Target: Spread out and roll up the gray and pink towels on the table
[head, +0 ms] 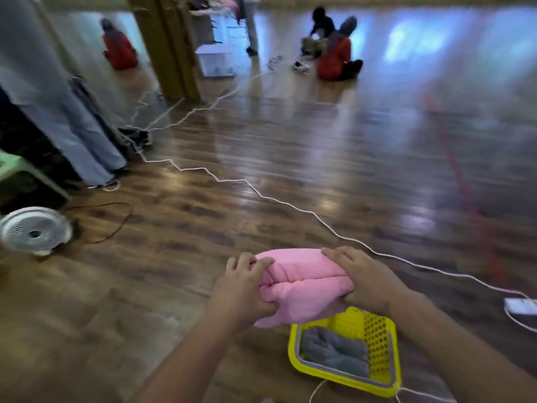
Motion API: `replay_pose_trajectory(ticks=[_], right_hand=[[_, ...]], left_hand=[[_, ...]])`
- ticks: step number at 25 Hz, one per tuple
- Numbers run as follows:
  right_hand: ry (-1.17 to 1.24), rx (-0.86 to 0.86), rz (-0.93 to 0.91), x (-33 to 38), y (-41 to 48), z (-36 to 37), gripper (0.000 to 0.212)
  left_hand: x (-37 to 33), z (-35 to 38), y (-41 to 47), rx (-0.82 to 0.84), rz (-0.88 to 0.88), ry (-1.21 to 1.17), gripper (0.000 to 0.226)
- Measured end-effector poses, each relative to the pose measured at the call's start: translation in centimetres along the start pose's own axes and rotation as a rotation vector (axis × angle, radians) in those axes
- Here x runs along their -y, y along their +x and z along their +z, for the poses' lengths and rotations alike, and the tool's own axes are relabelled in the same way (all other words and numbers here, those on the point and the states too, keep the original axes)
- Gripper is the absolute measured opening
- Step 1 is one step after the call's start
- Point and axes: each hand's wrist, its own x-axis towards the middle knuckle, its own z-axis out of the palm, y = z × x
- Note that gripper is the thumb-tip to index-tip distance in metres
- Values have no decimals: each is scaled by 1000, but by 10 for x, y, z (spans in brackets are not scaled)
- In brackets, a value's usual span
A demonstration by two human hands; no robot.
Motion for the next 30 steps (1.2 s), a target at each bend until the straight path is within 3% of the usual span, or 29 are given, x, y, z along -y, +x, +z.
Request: replay_pose_trajectory(ticks=[5,12,17,24,30], right_hand=[[19,50,250,-102,0,21,111],[55,184,388,-220,41,108,105],[73,277,434,-310,83,251,109],[69,401,498,-415,144,500,102],[53,527,538,-440,160,615,116]], left_hand=[[-47,83,101,137,121,-24,87],[-67,221,192,280,185,23,83],[-55,384,247,369,220,124,78],[-9,653,274,480,136,274,61],[14,771,268,522,55,294,46]])
